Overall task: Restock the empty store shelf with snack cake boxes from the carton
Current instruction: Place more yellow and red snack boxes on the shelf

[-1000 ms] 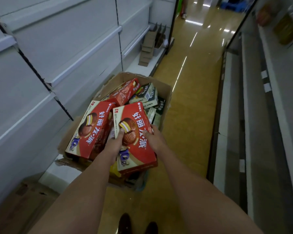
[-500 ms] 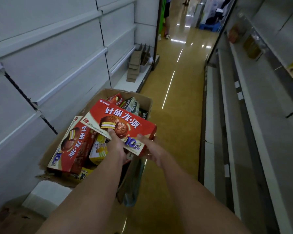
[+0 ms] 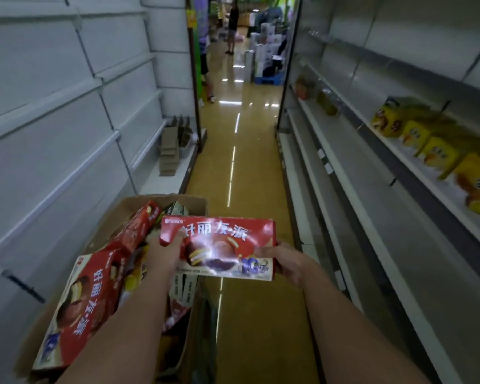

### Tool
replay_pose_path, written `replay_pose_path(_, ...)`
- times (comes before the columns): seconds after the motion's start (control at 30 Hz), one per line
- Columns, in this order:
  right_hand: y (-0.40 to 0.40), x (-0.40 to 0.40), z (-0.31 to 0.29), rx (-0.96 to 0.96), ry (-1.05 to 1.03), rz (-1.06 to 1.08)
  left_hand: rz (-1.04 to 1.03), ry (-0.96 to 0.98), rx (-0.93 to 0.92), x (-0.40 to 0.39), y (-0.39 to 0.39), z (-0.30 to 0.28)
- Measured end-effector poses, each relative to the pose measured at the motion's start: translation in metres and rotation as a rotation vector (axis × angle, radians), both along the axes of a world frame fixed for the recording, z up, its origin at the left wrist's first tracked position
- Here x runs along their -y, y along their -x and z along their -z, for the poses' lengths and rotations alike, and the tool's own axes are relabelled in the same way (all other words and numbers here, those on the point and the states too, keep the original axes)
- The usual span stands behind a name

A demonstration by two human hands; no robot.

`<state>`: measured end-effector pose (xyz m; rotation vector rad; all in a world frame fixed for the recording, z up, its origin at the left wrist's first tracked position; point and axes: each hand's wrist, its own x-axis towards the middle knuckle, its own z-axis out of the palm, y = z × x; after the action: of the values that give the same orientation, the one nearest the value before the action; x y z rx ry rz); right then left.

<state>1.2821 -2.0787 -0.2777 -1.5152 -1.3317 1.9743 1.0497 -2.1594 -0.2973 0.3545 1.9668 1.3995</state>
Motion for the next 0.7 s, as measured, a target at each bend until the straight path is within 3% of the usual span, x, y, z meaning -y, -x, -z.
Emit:
replay_pose_path(0.13, -0.020, 0.015, -0.007, 0.036, -0.040, 0.145, 0.145, -0.054, 0.168, -0.027, -0.022, -0.017)
replay_pose_path(0.43, -0.049, 0.076, -0.017, -0.042, -0.113, 0.572, 0.442, -0.084, 0.153, -0.041, -0.062, -0.043)
replay_pose_path(0.7, -0.117, 0.166, -0.053, 0.005, -0.206, 0.953, 0.918, -0.201, 0.327, -0.036, -0.156, -0.057)
